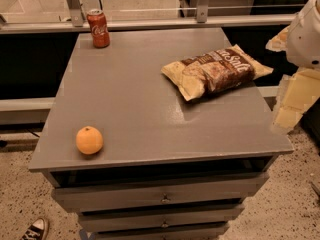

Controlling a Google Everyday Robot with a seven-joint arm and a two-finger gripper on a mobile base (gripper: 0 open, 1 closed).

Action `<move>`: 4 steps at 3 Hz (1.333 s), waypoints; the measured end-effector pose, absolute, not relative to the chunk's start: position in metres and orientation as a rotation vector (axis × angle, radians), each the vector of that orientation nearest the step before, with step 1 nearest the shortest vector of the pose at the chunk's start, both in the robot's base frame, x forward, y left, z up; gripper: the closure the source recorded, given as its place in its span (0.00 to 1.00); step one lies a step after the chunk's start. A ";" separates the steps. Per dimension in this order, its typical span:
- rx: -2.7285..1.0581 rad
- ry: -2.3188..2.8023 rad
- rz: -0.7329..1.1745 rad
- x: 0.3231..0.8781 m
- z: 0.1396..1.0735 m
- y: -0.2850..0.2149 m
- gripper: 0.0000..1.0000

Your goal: Pick brown chip bag

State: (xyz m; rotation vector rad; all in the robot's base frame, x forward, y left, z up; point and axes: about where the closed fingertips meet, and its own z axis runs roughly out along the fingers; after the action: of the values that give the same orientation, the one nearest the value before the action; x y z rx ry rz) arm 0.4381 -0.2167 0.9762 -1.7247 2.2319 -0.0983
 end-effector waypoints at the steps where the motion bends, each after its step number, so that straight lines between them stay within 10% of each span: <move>1: -1.725 2.232 -0.099 0.438 0.976 -0.217 0.00; 4: -1.560 2.086 -0.048 0.550 0.940 -0.222 0.00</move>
Offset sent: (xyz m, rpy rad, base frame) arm 0.0486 -0.0016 -0.0206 0.0810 -0.0695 -0.0174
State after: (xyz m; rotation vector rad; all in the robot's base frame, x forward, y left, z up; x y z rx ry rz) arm 0.5505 -0.2218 0.9397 -1.5600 2.0865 -0.0482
